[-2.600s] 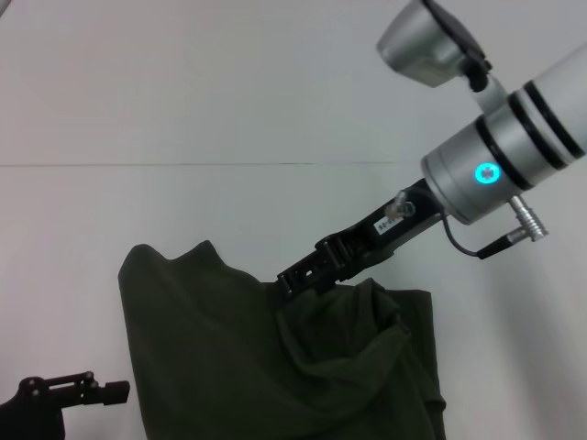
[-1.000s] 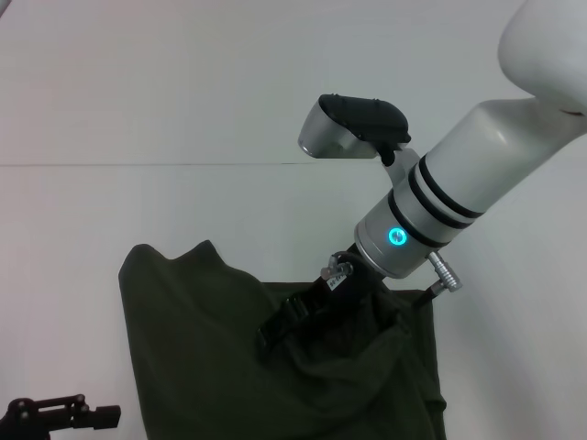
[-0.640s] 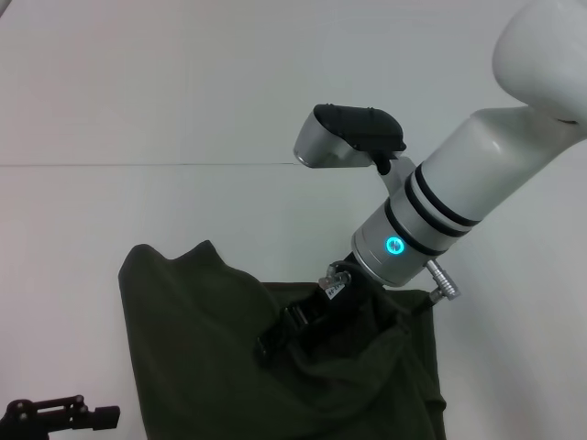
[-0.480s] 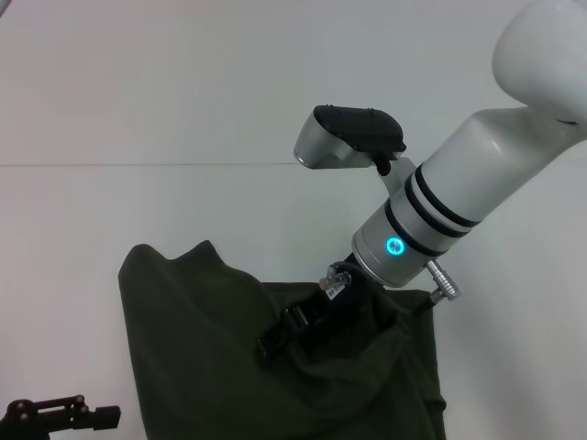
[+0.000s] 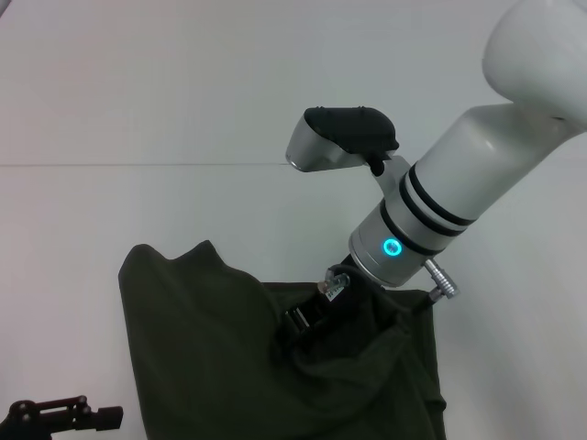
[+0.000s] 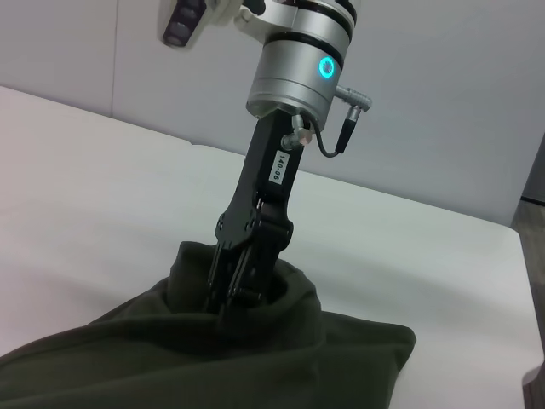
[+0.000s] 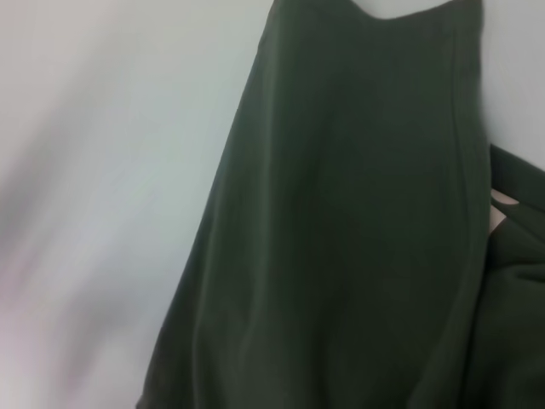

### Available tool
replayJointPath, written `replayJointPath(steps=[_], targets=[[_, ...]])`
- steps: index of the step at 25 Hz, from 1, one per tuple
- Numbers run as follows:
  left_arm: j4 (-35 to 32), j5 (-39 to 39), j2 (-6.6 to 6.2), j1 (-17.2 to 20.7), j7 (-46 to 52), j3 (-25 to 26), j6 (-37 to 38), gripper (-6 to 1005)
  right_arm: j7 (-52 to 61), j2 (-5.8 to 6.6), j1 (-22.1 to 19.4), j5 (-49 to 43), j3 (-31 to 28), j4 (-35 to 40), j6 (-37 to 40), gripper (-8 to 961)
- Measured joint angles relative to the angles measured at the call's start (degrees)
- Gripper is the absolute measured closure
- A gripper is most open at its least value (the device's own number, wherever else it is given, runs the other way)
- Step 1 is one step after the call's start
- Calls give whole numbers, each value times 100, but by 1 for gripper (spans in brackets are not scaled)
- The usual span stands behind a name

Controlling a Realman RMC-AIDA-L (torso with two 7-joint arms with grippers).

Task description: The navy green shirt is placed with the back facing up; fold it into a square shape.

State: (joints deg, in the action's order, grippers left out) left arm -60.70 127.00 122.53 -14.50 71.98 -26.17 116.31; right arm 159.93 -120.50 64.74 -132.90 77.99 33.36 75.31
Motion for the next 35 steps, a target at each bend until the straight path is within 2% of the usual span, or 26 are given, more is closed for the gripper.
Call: replayJointPath(steps=[14,20,26,35], targets=[[-3,0,-2,0,-6,7,14,261,-5,4,-26,23,130,164,84,798],[-3,0,-2,6,-8,35,15,261,-97,18,-51,25,130,282,169,916],[-3,0,-5,17,-9,100,14,261,-156,18,-227,61,93,535,277,922],[-3,0,-21,18,-8,262,14,261,-229,47,-974,571,53,1240,654,929]])
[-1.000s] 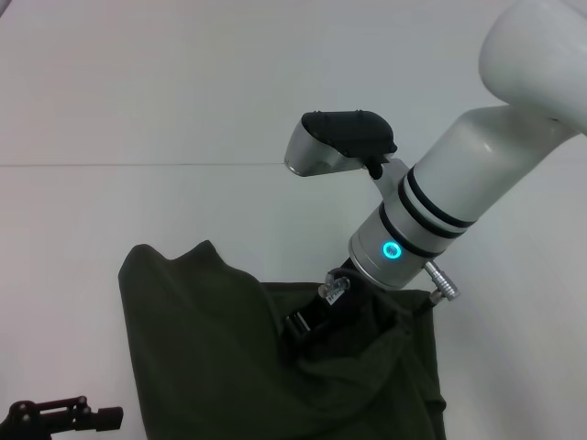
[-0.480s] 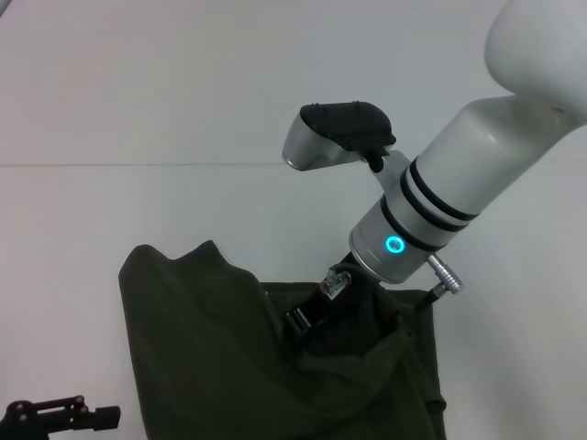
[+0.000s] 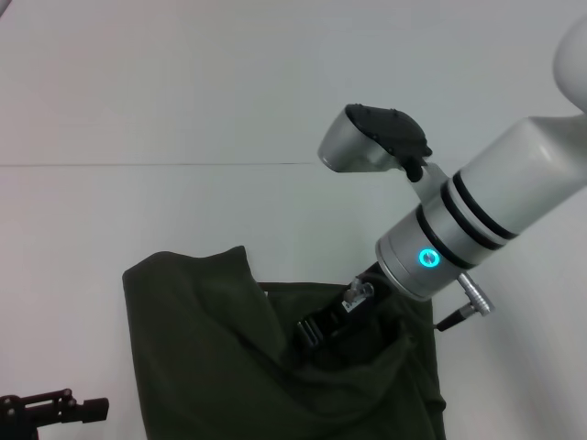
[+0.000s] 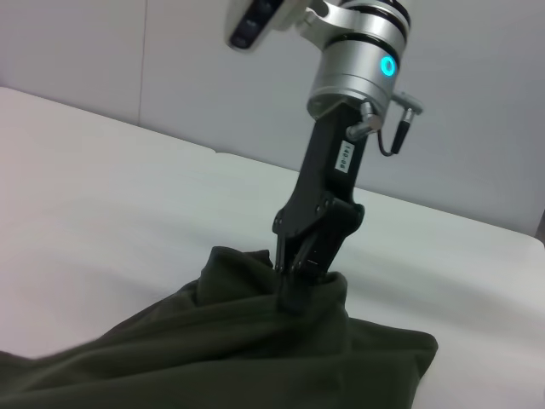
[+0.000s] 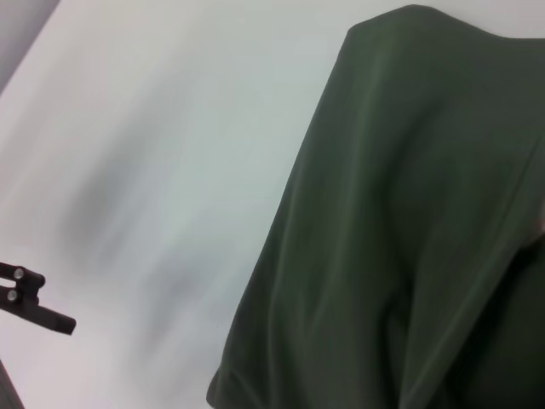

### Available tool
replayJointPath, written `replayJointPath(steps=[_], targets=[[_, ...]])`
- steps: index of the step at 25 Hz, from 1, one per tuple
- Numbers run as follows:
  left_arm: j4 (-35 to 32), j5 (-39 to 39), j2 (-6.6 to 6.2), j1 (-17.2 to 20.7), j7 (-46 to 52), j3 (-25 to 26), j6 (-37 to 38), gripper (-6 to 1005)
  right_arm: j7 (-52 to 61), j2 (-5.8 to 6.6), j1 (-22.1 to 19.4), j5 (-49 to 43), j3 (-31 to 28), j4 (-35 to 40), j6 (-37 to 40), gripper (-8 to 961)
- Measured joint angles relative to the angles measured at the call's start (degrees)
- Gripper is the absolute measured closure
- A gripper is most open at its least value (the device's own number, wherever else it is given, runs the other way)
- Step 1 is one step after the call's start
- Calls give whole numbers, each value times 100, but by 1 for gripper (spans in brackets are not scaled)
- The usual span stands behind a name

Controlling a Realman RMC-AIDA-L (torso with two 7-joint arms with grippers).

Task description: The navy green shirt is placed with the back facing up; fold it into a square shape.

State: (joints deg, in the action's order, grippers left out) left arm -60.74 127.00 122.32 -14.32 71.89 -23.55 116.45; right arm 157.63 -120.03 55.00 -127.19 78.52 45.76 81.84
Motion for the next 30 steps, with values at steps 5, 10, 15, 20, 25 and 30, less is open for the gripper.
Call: replayJointPath(steps=[5,10,15,20,25,30], targets=[[0,-4,2,-11,0,55,0,262,-73,6,-466,285,-85,346,121,932],[0,-144,1,-2,0,152,0,262,-234,11,-874,355,-483,624,397,932],[0,-249,16,2,0,330,9,262,-525,5,-1213,417,-866,641,646,932],[9,-431,31,39,0,438,10,262,-800,13,-1557,682,-887,582,776,931],[142,-583,32,62,0,550,6,262,-1057,10,-1850,717,-890,572,891,931],[303,-603,8,60,0,609,-25,262,-1297,30,-2100,715,-980,566,926,931]])
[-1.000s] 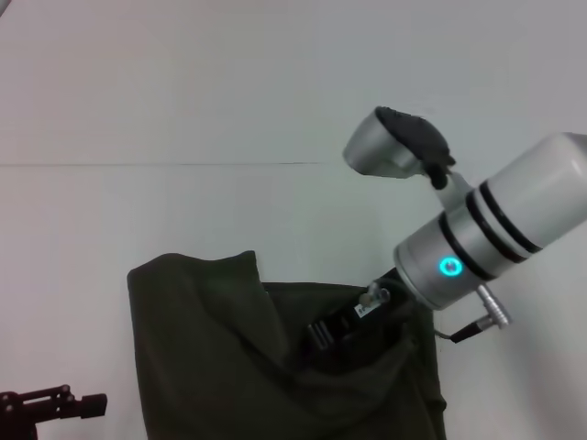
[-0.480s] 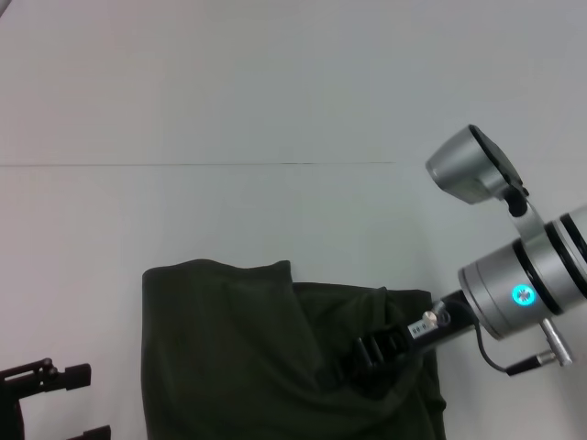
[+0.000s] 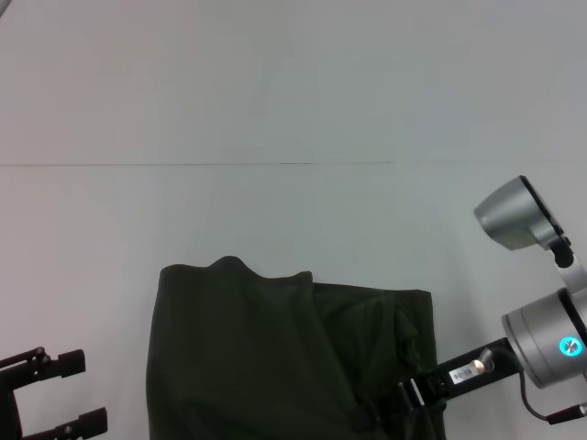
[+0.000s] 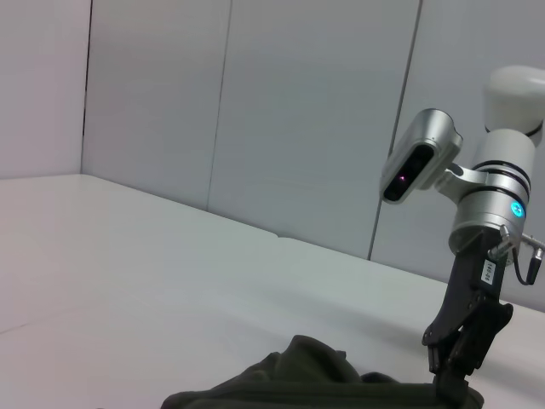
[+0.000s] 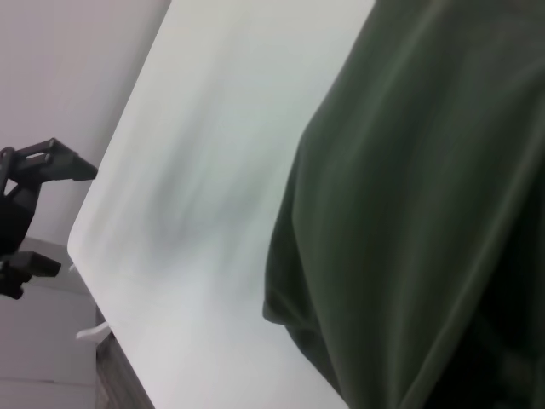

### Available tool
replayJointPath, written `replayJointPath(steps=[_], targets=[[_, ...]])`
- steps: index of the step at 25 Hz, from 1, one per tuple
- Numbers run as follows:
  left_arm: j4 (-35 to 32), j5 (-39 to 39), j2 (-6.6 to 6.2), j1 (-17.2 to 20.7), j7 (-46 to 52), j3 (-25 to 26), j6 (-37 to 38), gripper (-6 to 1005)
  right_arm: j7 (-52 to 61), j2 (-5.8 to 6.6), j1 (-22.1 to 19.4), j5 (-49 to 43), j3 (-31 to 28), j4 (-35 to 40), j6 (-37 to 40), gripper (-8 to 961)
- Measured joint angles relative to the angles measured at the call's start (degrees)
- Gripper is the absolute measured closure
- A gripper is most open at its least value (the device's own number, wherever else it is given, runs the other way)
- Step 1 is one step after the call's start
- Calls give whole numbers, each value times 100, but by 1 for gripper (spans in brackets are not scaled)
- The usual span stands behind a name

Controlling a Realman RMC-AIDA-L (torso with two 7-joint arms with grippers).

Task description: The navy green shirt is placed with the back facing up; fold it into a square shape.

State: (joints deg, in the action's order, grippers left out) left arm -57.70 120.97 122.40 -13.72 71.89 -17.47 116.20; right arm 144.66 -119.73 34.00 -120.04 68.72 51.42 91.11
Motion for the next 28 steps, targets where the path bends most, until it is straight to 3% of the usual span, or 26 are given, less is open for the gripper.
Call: replayJointPath(steps=[16,28], targets=[[292,-89,-23,-57,-9,68,-87,261,-766,156,-310,-45,-729,-452,194,933],[435,-157,-48,-144,-24,68,-254,262,-1195,245,-400,-194,-865,-1040,-62,933]])
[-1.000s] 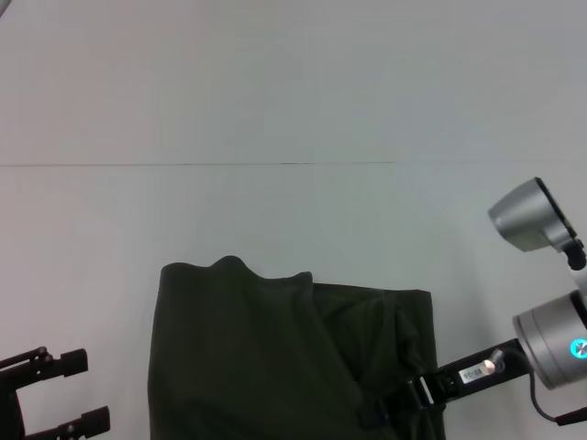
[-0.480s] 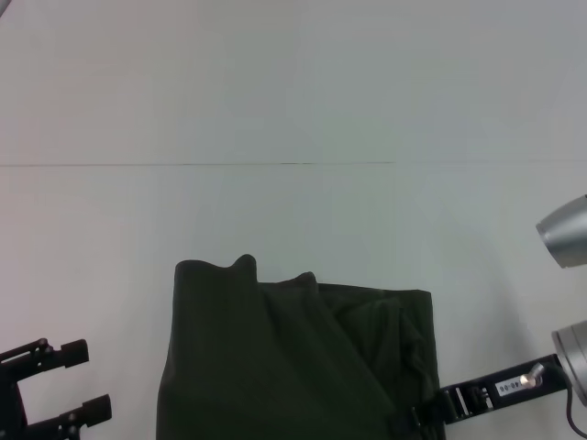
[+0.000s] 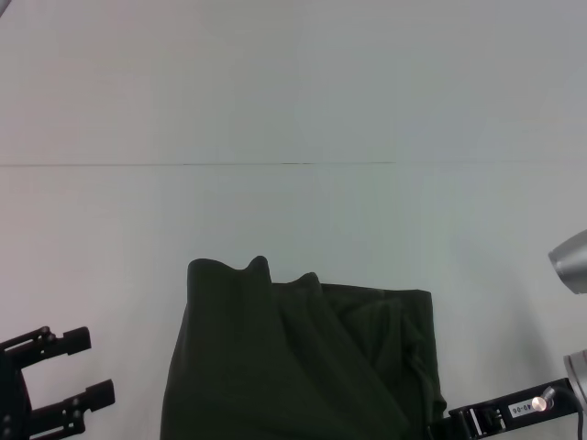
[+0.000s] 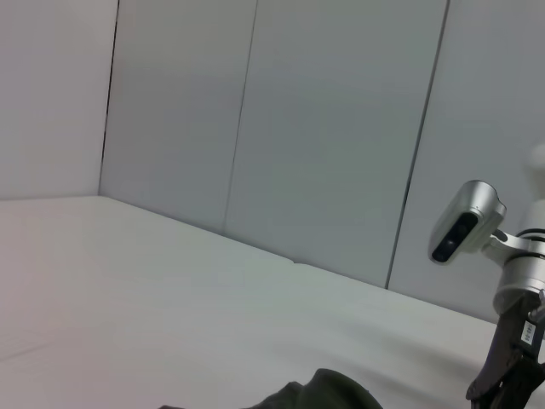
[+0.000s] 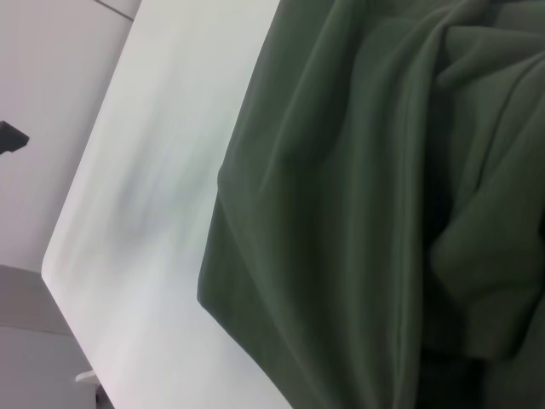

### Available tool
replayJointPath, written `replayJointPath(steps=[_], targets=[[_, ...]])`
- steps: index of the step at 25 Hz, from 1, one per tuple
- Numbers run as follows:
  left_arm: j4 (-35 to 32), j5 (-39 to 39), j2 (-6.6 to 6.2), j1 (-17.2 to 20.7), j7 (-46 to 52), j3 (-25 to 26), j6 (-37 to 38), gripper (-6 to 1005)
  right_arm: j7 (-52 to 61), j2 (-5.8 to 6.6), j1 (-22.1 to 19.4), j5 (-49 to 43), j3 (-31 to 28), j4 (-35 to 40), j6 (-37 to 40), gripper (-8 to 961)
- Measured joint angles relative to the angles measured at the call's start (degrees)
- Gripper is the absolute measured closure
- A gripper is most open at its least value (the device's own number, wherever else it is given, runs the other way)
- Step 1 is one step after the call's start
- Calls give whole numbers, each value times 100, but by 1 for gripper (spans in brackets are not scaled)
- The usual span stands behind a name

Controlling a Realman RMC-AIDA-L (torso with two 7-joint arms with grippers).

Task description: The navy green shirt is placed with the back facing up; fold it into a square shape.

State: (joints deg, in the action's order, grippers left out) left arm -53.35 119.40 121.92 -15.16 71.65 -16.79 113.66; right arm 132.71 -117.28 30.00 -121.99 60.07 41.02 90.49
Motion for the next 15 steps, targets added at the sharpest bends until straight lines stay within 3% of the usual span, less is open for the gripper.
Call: replayJointPath(steps=[15], targets=[[19,-264,-10,-4,-38,9,-73,261,-240,22,-96,-19,-77,-121,-71,932]])
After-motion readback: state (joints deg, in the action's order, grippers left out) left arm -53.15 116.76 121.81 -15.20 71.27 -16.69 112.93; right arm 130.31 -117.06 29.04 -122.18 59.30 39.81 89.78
